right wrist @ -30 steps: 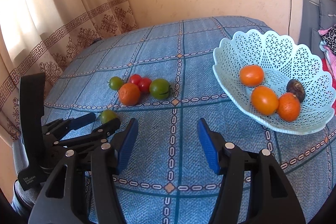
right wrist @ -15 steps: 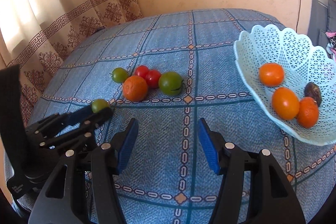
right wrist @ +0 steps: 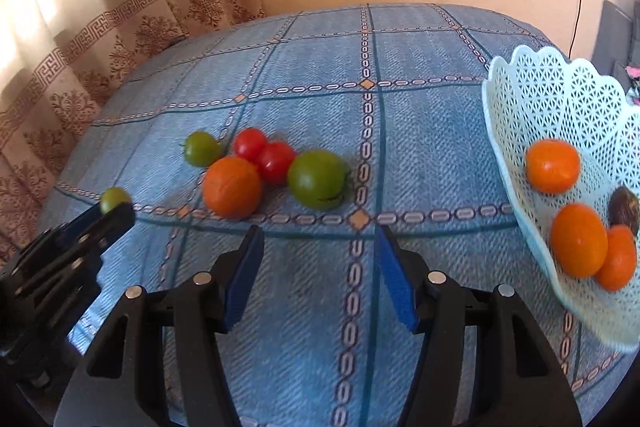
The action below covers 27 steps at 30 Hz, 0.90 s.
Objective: Organize fruits
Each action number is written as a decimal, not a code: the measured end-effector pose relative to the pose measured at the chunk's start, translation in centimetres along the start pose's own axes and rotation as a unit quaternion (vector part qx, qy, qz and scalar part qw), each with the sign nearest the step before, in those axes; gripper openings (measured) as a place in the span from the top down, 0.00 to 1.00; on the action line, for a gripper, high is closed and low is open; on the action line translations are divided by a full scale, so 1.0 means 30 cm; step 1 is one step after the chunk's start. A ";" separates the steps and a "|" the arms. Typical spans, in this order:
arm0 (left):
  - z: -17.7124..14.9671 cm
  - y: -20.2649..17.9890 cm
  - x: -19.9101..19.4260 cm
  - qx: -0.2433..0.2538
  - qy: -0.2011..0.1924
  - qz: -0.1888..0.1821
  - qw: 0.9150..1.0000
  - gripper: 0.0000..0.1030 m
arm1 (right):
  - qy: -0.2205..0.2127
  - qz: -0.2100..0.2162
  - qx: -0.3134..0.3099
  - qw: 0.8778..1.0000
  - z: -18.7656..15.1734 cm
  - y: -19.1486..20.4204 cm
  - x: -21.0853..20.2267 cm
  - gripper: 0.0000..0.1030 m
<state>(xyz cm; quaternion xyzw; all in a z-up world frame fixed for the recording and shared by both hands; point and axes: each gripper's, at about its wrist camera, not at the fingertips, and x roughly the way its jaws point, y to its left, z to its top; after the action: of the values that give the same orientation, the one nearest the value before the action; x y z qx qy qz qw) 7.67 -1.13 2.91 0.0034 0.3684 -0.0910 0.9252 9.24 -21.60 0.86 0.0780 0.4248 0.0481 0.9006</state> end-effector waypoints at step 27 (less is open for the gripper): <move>-0.006 -0.007 0.005 0.005 0.000 -0.011 1.000 0.68 | -0.035 0.014 -0.016 0.999 0.033 0.008 -0.038 0.65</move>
<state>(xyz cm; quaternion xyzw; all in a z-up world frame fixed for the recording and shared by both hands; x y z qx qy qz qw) 7.63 -1.33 2.68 0.0043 0.3683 -0.1026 0.9240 9.29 -21.63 2.40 0.0711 0.3908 0.0646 0.9154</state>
